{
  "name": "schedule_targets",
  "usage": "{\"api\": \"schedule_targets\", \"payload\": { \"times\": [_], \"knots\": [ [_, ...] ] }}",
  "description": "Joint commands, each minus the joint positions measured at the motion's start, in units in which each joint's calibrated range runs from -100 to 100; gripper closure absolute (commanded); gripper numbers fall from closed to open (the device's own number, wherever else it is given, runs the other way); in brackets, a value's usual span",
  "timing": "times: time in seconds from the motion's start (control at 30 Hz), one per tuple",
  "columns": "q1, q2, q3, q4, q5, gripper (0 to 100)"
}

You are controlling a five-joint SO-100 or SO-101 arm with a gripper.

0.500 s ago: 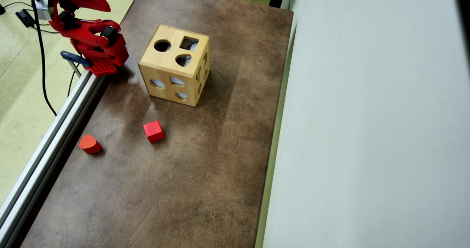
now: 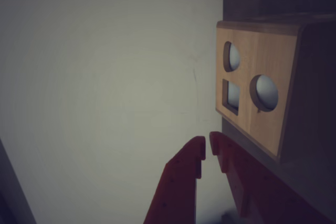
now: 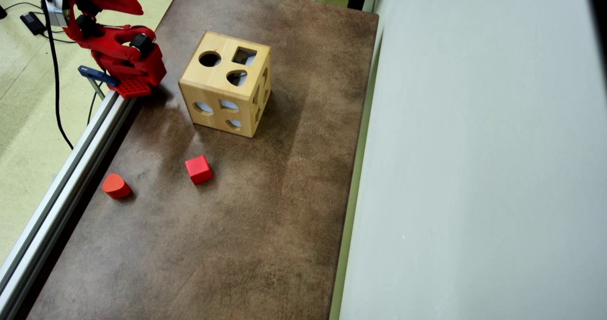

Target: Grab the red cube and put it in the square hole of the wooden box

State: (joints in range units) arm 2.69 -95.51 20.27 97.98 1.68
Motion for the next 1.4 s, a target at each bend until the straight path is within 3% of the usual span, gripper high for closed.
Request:
{"api": "schedule_targets", "payload": {
  "times": [0.0, 0.5, 0.63, 0.87, 1.07, 1.17, 1.37],
  "knots": [
    [-0.17, 0.18, 0.03, -0.07, 0.10, 97],
    [-0.17, 0.18, -1.04, -0.31, 0.54, 97],
    [-0.17, 1.45, -3.99, -6.67, 0.54, 97],
    [0.50, 20.14, -14.37, -24.92, 0.59, 97],
    [1.32, 37.46, -20.18, -26.37, 0.63, 97],
    [7.41, 44.26, -19.56, -26.29, 0.63, 97],
    [29.62, 60.73, -19.29, -26.29, 0.68, 97]
  ]
}}
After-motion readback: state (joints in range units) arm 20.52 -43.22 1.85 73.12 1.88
